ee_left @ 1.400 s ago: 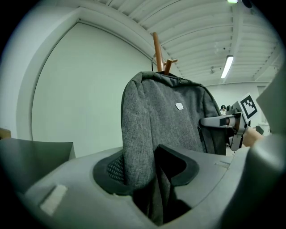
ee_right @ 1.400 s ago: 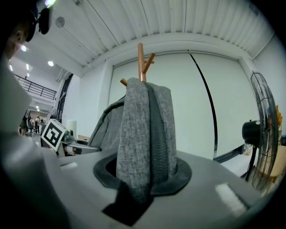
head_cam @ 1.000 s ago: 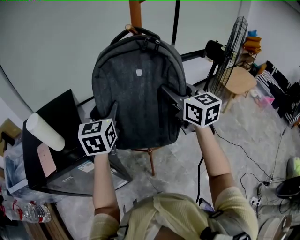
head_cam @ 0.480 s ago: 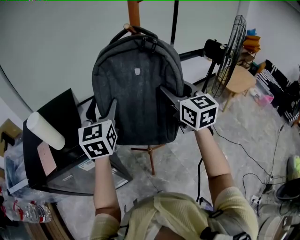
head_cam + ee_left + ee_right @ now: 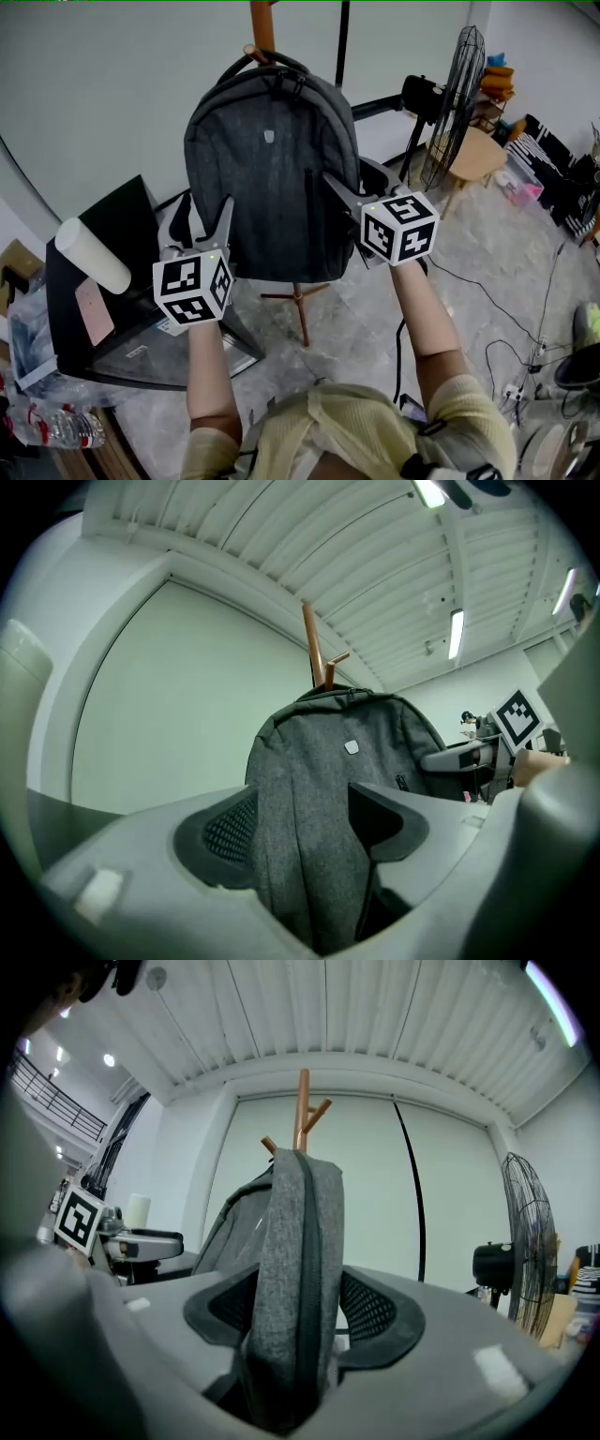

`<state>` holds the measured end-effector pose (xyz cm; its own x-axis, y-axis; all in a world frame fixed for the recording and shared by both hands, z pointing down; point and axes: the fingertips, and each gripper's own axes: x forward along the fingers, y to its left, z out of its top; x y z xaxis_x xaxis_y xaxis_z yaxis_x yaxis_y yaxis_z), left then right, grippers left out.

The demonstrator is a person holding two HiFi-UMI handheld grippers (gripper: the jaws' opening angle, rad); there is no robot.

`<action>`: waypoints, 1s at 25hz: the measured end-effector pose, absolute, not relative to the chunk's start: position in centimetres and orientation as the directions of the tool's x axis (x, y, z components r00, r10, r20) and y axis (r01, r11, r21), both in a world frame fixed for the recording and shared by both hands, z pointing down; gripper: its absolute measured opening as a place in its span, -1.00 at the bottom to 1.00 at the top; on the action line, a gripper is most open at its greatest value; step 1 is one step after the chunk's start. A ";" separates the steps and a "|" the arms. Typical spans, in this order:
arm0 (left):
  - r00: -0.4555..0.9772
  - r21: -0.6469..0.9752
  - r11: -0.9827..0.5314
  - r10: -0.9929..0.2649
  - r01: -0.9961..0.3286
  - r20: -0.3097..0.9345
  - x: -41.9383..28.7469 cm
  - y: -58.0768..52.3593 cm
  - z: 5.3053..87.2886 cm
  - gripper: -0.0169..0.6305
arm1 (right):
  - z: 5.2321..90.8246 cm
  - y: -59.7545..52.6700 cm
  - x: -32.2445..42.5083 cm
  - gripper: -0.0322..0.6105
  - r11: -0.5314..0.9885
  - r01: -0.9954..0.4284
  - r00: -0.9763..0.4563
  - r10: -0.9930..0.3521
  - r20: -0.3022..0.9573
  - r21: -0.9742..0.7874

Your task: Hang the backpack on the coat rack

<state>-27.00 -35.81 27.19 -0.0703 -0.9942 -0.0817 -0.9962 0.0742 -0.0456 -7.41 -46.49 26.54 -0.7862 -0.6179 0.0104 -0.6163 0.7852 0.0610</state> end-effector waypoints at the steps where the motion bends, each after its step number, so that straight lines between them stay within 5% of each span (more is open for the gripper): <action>1: -0.060 -0.047 0.065 -0.994 -0.997 -0.086 -26.8 -35.6 27.1 -0.02 | 26.5 -46.2 -7.4 -0.13 0.784 -0.618 -0.785 -0.620 0.007 0.063; 13: 0.052 -0.022 -0.050 -0.993 -0.998 -0.106 -24.9 -33.2 26.9 -0.03 | 25.1 -43.1 -5.2 -0.22 0.728 -0.682 -0.731 -0.678 -0.081 0.071; 17: 0.100 -0.008 -0.100 -0.985 -0.995 -0.137 -24.0 -32.6 26.6 -0.27 | 24.7 -41.9 -4.3 -0.26 0.720 -0.690 -0.723 -0.682 -0.111 0.068; 25: 0.183 0.020 -0.188 -0.970 -0.982 -0.162 -21.9 -31.9 26.2 -0.42 | 24.3 -39.6 -3.3 -0.37 0.716 -0.694 -0.718 -0.682 -0.143 0.070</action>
